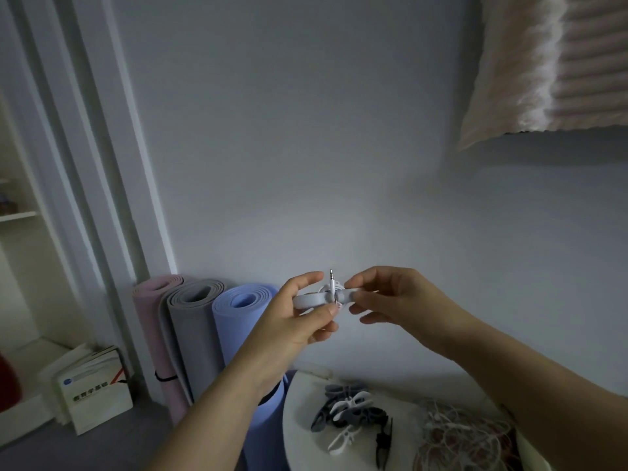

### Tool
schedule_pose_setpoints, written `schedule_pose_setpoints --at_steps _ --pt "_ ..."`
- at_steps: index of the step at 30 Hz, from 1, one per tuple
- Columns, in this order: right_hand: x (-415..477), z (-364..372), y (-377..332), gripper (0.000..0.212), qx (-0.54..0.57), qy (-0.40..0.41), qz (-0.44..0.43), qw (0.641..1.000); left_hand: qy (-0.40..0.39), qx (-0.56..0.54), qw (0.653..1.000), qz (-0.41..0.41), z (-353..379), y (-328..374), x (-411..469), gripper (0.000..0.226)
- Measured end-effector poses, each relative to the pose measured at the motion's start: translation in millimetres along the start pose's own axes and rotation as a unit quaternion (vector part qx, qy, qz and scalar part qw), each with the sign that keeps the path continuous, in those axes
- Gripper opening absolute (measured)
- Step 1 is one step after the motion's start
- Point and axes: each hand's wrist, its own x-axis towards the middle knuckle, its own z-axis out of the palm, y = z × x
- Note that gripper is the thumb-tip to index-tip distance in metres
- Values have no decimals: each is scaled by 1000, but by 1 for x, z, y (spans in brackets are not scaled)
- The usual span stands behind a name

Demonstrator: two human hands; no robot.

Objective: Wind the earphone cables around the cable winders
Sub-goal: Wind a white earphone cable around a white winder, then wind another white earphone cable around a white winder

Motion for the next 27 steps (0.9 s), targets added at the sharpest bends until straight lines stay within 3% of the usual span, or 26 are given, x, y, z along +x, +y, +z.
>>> schedule_pose_setpoints --at_steps 8,13,19,22,27 --pt "-30 -30 38 2 37 125 26 991 -41 58 997 -9 33 -25 2 40" --pt "-76 -68 79 8 -113 214 72 967 -52 122 990 -36 82 -65 -5 33" --pt "-137 -121 128 5 -215 366 101 900 -109 161 978 -73 136 -119 -21 26" --pt "-160 -138 149 7 -268 373 125 880 -125 174 973 -86 153 -136 -26 25" --pt "-158 -141 161 13 -321 337 131 876 -125 195 968 -99 152 -145 -24 23"
